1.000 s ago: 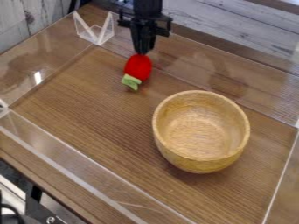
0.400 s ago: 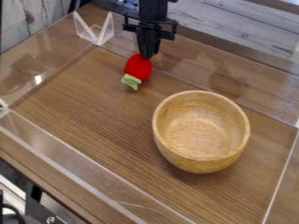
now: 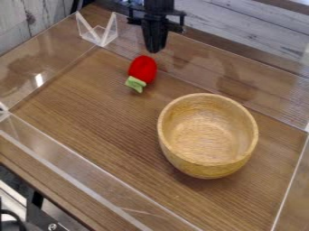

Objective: Move the red object to the right side of the table

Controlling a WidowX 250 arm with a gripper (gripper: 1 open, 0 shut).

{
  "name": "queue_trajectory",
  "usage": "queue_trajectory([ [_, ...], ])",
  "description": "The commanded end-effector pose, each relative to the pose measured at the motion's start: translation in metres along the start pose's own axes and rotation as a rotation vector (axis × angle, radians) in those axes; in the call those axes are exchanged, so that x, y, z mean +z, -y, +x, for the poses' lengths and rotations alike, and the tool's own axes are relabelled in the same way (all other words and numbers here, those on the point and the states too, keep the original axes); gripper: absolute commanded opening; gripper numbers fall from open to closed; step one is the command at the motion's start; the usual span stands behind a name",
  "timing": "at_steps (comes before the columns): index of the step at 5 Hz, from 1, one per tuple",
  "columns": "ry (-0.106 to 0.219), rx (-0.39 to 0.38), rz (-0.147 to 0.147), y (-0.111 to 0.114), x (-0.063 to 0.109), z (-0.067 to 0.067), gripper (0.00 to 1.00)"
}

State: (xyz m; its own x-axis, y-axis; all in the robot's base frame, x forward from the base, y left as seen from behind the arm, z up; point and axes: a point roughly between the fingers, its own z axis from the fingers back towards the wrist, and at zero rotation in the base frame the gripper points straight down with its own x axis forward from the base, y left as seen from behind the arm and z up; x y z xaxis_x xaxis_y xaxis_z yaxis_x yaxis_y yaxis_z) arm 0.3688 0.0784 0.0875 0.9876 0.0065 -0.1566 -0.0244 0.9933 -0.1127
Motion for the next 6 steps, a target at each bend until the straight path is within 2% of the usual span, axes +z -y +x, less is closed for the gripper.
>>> queue_trajectory([
  [1, 0.085, -0.009, 0.026, 0.007, 0.026, 0.002, 1.00],
  [4, 0.016, 0.021, 0.045, -0.008, -0.013, 0.005, 1.00],
  [5, 0.005, 0.028, 0.047, -0.010, -0.020, 0.006, 0.00],
  [6, 0.004, 0.030, 0.046, -0.010, -0.021, 0.006, 0.00],
])
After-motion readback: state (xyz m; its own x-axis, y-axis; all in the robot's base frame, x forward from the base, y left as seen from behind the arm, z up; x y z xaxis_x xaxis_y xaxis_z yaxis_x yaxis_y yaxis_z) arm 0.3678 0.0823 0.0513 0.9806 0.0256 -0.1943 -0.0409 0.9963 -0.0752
